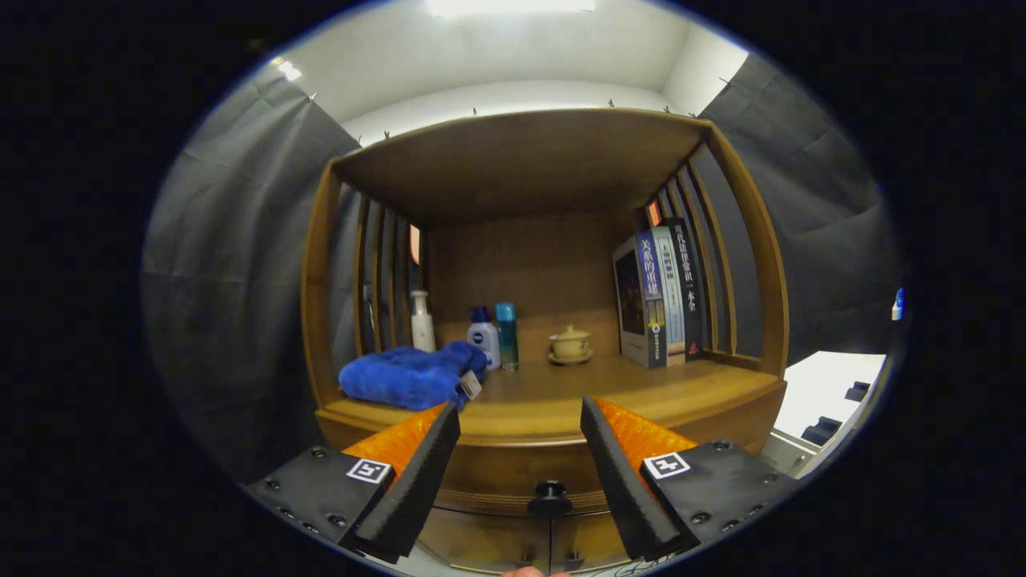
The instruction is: Pull open the drawer, take out the items inside it, and place them on the countertop above the cabinet.
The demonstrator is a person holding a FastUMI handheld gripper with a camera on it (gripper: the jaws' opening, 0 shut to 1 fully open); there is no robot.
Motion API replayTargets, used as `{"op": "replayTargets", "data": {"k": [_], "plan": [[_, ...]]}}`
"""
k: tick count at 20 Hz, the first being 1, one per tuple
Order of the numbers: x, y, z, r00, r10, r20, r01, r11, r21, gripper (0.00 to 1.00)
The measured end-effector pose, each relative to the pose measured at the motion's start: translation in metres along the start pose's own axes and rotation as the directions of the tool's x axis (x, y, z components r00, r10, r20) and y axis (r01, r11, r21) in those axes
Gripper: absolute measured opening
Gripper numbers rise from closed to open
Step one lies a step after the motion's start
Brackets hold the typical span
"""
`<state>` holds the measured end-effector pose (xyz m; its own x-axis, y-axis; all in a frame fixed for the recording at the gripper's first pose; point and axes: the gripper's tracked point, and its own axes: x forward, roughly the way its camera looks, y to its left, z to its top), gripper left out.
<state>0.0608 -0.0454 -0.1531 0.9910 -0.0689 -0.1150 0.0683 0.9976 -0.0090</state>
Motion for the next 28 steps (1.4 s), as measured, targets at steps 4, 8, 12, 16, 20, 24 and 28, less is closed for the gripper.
{"op": "replayTargets", "data": {"k": [4, 8, 12, 16, 20, 24, 28], "plan": [[0.015, -0.014, -0.057, 0.996, -0.036, -0.079, 0.034, 0.999, -0.035, 0.97], [0.022, -0.022, -0.094, 0.991, -0.048, -0.122, 0.049, 0.999, 0.006, 0.93], [0.026, -0.028, -0.111, 0.987, -0.06, -0.149, 0.06, 0.998, -0.004, 0.9], [0.026, -0.023, -0.114, 0.986, -0.036, -0.166, 0.038, 0.999, 0.01, 0.72], [0.023, -0.021, -0.118, 0.983, -0.003, -0.185, 0.011, 0.999, 0.042, 0.49], [0.026, -0.021, -0.117, 0.983, -0.011, -0.182, 0.021, 0.998, 0.053, 0.43], [0.02, -0.021, -0.117, 0.977, -0.014, -0.212, 0.026, 0.998, 0.054, 0.41]]}}
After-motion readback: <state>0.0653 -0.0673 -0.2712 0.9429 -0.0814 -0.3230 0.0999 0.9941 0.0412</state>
